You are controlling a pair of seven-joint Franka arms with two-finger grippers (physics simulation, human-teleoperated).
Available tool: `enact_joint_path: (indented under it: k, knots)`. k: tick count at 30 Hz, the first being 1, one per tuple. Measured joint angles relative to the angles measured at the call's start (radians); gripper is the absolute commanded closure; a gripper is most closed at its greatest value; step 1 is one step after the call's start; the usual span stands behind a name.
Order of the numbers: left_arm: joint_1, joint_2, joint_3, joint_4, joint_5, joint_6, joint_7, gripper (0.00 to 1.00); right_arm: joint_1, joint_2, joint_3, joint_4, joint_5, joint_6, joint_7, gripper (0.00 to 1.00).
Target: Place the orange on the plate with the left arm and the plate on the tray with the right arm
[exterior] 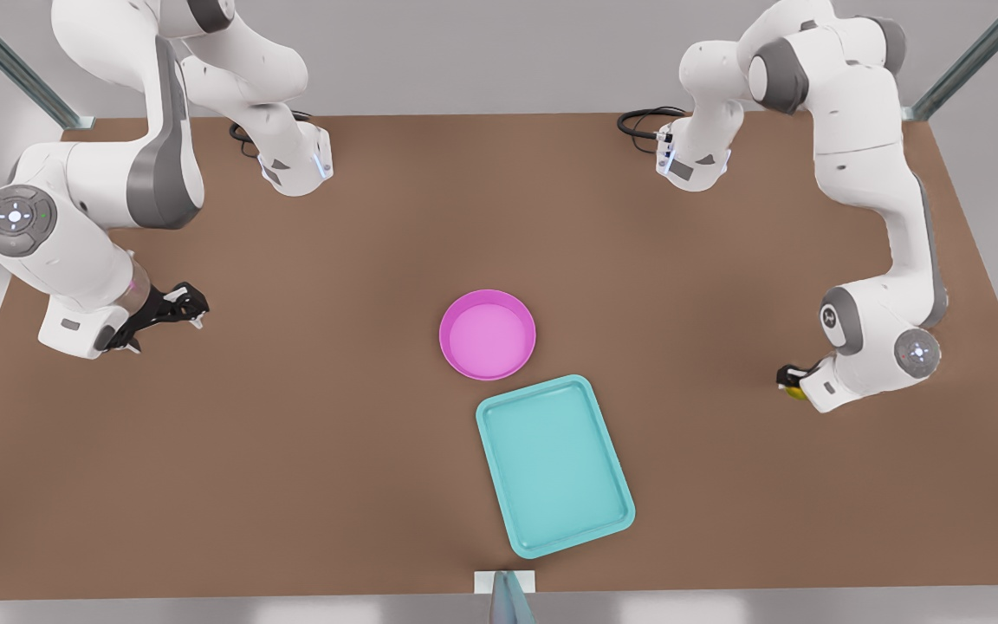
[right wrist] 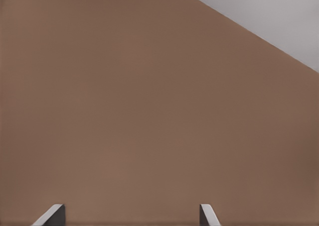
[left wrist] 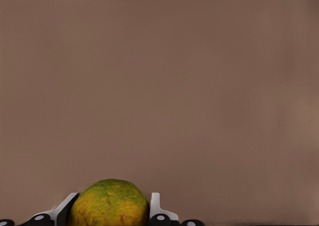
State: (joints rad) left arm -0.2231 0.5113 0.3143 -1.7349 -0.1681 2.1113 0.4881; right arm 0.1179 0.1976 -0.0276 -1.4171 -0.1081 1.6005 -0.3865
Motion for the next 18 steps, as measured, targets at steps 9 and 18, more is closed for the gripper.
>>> enact_joint_path:
  k: [9,18]
  knots:
    - [-0.521,0.16,-0.208,0.305,-0.002,-0.151,-0.305,0.32,0.002,0.001,0.0,0.0,0.0,-0.001,-0.002,0.0]
    - [-0.607,0.317,-0.245,0.442,0.002,-0.168,-0.66,0.0,0.007,0.002,0.002,-0.002,-0.001,-0.002,-0.003,0.0]
